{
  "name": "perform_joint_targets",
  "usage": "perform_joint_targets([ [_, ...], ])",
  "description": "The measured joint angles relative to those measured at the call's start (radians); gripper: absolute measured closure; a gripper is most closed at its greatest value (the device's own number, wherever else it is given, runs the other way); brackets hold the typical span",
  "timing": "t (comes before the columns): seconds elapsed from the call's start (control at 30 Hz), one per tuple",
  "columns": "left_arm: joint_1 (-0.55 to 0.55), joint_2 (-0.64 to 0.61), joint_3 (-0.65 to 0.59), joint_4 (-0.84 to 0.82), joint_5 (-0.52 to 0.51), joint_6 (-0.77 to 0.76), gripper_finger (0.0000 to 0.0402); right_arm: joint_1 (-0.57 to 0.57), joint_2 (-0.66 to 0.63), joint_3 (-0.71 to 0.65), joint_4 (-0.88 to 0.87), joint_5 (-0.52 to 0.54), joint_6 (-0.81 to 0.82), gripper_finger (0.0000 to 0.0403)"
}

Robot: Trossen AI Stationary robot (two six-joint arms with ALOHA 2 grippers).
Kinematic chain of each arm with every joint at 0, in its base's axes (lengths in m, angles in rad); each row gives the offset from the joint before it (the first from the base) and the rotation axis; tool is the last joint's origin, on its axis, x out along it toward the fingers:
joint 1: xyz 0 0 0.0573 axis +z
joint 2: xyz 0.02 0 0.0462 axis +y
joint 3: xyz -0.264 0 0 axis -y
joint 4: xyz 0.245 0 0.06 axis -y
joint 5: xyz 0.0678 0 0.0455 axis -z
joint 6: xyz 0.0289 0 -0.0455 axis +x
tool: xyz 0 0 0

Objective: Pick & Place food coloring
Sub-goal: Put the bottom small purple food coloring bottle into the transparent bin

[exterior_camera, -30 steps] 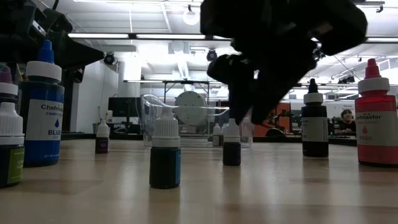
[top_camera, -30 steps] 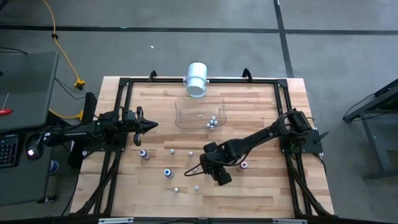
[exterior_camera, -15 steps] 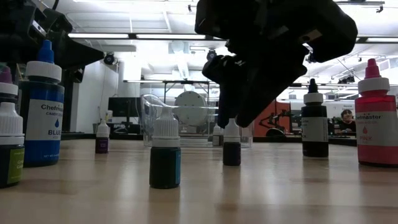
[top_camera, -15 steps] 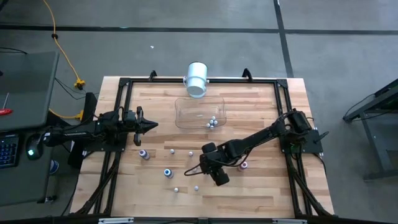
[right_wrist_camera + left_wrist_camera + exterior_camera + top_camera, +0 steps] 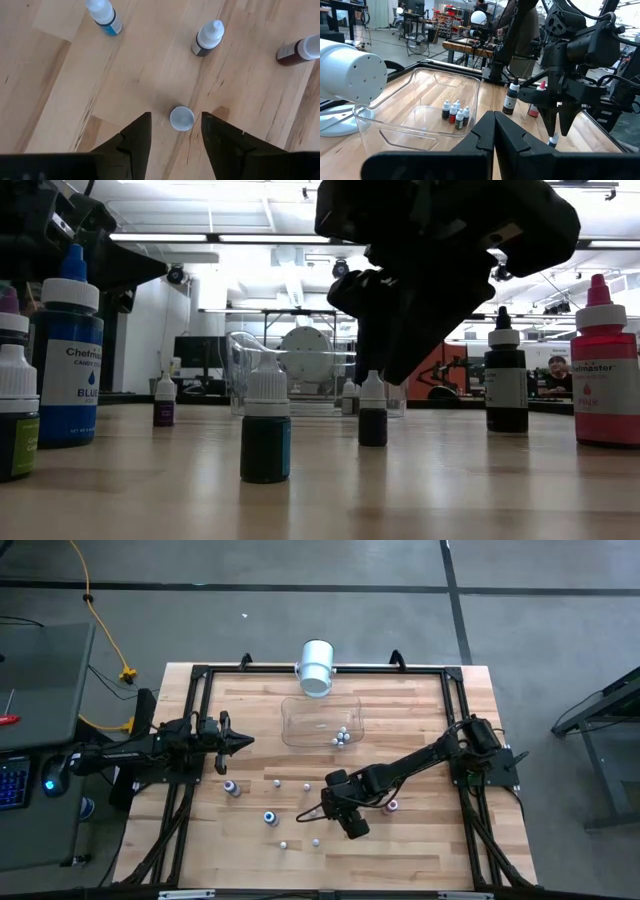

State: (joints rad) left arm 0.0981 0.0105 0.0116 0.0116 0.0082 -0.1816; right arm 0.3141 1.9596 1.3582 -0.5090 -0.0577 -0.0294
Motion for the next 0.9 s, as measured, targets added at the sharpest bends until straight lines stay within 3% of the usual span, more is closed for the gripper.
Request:
perform_joint_targets([
  [0.4,0.0,0.0,0.0,0.0,0.0,0.0,0.0401,0.0,0.008,0.0,0.007,0.002,-0.004,0.0247],
  [0.9,0.0,0.0,0.0,0.0,0.0,0.0,0.0401,-0.006,0.009,0.0,0.011,0.02,-0.004,0.0283],
])
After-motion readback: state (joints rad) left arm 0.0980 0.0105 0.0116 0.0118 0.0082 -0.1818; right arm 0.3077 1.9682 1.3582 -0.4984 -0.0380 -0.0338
